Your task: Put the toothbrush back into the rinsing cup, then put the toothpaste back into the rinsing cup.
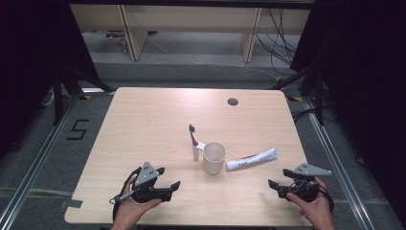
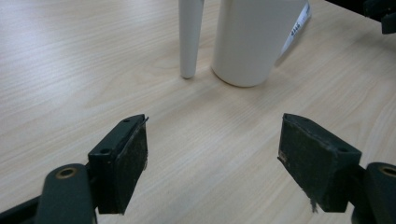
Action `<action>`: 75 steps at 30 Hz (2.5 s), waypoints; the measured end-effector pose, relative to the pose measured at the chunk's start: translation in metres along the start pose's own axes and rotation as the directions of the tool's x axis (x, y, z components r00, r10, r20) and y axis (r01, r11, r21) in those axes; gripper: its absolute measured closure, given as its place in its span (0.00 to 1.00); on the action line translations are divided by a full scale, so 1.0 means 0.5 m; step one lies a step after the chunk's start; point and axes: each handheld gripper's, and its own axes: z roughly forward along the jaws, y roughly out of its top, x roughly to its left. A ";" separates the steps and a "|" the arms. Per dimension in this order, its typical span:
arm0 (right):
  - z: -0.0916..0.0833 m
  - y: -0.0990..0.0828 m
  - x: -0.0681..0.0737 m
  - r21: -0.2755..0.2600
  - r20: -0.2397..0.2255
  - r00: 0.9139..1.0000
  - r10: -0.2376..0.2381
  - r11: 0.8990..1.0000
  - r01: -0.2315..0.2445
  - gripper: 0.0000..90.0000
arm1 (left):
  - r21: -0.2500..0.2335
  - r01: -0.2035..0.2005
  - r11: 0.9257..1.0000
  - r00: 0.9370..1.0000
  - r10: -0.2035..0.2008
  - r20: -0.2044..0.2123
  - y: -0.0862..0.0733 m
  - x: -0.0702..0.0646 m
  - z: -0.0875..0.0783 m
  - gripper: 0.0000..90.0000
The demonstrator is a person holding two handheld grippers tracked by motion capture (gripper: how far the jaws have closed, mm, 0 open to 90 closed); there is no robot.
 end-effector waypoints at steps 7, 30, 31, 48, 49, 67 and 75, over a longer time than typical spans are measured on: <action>0.000 0.001 0.001 -0.001 0.000 1.000 -0.001 1.000 0.001 0.25 | 0.033 -0.002 0.999 1.000 0.002 0.013 -0.023 -0.008 -0.009 0.26; 0.016 0.061 0.036 -0.043 -0.040 0.994 -0.097 0.995 0.095 0.86 | 0.080 -0.081 0.994 0.996 0.083 -0.015 -0.039 -0.027 0.006 0.26; 0.022 0.067 0.040 -0.046 -0.048 0.992 -0.117 0.992 0.115 0.88 | 0.079 -0.076 0.994 0.997 0.078 -0.020 -0.039 -0.029 0.006 0.26; 0.157 0.146 0.079 -0.032 -0.091 0.978 -0.185 0.983 0.183 1.00 | 0.098 -0.095 0.991 0.995 0.098 -0.030 -0.042 -0.025 0.008 0.26; 0.163 0.147 0.084 -0.014 -0.096 0.981 -0.170 0.985 0.170 1.00 | 0.098 -0.094 0.991 0.995 0.098 -0.032 -0.042 -0.025 0.008 0.26; 0.237 0.173 0.125 0.065 -0.114 0.979 -0.171 0.982 0.179 1.00 | 0.098 -0.109 0.989 0.993 0.112 -0.030 -0.044 -0.028 0.003 0.26; 0.240 0.171 0.127 0.085 -0.133 0.977 -0.164 0.981 0.176 1.00 | 0.114 -0.131 0.985 0.990 0.136 -0.036 -0.043 -0.028 0.004 0.26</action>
